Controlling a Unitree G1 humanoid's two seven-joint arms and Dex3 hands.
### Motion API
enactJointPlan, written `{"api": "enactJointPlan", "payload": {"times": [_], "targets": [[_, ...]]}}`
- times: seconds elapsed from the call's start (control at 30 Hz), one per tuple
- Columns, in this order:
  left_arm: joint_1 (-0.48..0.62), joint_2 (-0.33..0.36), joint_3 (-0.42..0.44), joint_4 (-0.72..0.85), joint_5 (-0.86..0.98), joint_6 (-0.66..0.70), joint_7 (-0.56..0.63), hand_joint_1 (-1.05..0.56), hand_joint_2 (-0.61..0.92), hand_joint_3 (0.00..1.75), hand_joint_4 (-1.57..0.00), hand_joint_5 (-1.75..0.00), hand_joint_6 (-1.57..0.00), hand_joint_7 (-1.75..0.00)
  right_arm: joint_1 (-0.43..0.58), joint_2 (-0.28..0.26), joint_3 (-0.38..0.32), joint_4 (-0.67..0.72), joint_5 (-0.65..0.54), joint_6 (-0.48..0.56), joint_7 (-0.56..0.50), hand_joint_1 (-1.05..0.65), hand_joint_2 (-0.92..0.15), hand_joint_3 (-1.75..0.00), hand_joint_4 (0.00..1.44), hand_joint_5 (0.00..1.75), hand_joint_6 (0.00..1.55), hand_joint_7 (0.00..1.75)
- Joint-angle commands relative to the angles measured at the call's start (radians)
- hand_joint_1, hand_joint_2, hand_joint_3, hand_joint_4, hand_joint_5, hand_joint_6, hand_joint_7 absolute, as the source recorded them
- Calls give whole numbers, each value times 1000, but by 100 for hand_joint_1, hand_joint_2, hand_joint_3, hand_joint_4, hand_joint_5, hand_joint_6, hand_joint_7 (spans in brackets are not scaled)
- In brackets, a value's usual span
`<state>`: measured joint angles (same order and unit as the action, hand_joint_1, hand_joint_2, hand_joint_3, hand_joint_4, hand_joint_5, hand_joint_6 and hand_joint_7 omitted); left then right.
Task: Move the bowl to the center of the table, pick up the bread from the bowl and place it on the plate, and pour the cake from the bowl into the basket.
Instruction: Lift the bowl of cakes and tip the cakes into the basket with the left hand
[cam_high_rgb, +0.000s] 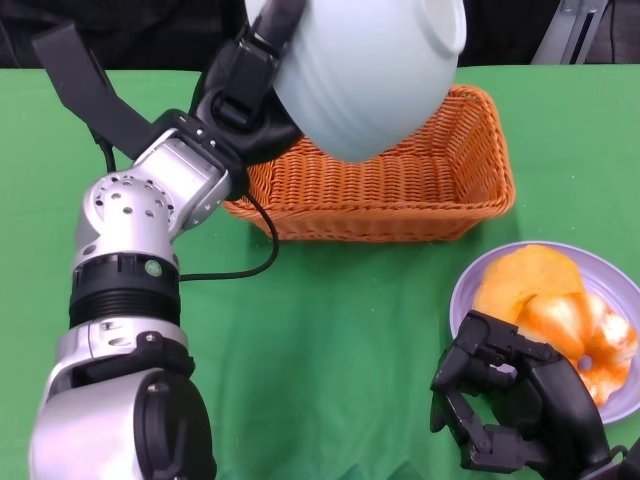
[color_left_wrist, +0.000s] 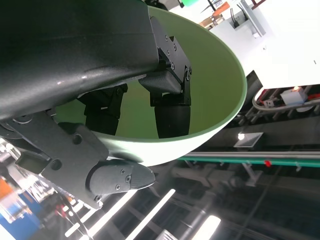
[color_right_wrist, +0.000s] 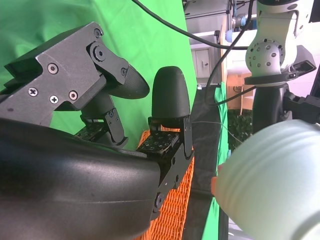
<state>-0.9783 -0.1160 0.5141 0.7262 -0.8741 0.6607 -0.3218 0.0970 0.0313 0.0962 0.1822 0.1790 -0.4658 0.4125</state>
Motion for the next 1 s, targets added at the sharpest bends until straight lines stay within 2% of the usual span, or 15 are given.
{"api": "enactJointPlan", "payload": {"times": [0.03, 0.77, 0.93, 0.97, 1.0], "targets": [[-37, 16, 10, -4, -19, 8, 16, -25, 92, 49, -67, -174, -61, -171, 2, -6, -7, 7, 8, -14, -1, -7, -53, -118, 75, 169, 67, 147], [-35, 7, 28, 6, -22, 15, 45, -27, 91, 52, -69, -175, -62, -171, 4, -5, -4, 8, 6, -20, -5, -8, -51, -120, 75, 171, 68, 147], [-24, 15, -12, -13, 8, -1, 11, -26, 91, 48, -68, -175, -62, -168, 4, -4, -4, 9, 6, -24, -6, -8, -52, -120, 76, 170, 67, 148], [-20, 18, -30, -20, 25, -14, -6, -24, 90, 49, -68, -174, -63, -167, 5, -3, -4, 9, 9, -21, -6, -8, -52, -119, 75, 170, 67, 148], [-11, 22, -60, -34, 55, -41, -29, -22, 84, 60, -69, -173, -65, -164, 5, -3, -4, 6, 10, -15, -6, -8, -53, -119, 75, 170, 67, 148]]}}
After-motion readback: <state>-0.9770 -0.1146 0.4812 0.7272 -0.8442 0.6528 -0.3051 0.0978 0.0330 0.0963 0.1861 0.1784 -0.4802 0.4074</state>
